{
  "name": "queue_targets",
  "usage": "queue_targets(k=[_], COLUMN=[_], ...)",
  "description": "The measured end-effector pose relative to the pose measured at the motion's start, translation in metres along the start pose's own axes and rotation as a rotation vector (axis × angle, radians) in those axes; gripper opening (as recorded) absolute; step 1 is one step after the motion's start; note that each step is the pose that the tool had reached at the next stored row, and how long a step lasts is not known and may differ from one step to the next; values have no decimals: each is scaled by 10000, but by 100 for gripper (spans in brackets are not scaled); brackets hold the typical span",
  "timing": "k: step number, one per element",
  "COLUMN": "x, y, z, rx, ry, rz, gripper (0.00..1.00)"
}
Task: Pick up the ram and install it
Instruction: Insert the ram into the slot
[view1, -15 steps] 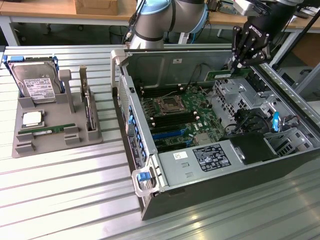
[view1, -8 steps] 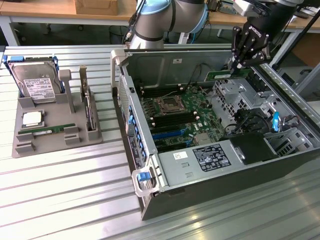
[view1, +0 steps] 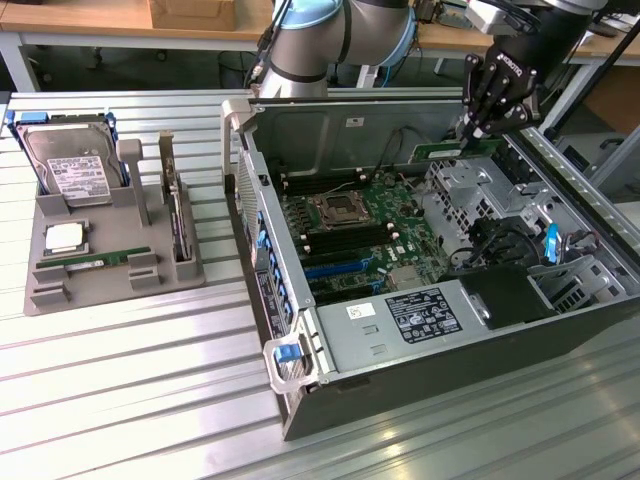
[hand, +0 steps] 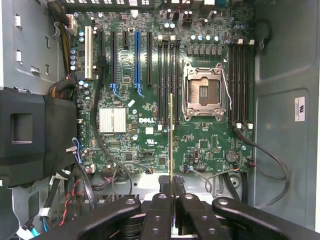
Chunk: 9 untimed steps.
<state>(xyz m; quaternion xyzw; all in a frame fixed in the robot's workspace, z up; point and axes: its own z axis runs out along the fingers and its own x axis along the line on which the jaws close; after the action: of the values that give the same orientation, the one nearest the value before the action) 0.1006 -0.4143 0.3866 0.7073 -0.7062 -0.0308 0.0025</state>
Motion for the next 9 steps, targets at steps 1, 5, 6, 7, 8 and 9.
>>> queue_targets(k=[1,5,6,7,8,9], x=[0,0,0,1,1,1], y=[0,0,0,-1,-1,-1], z=[1,9,11,13,15,19], rx=[0,0,0,0,0,0], ry=[1,0,1,1,0,0], rz=[0,0,0,0,0,0], gripper=[12,12,12,12,12,12])
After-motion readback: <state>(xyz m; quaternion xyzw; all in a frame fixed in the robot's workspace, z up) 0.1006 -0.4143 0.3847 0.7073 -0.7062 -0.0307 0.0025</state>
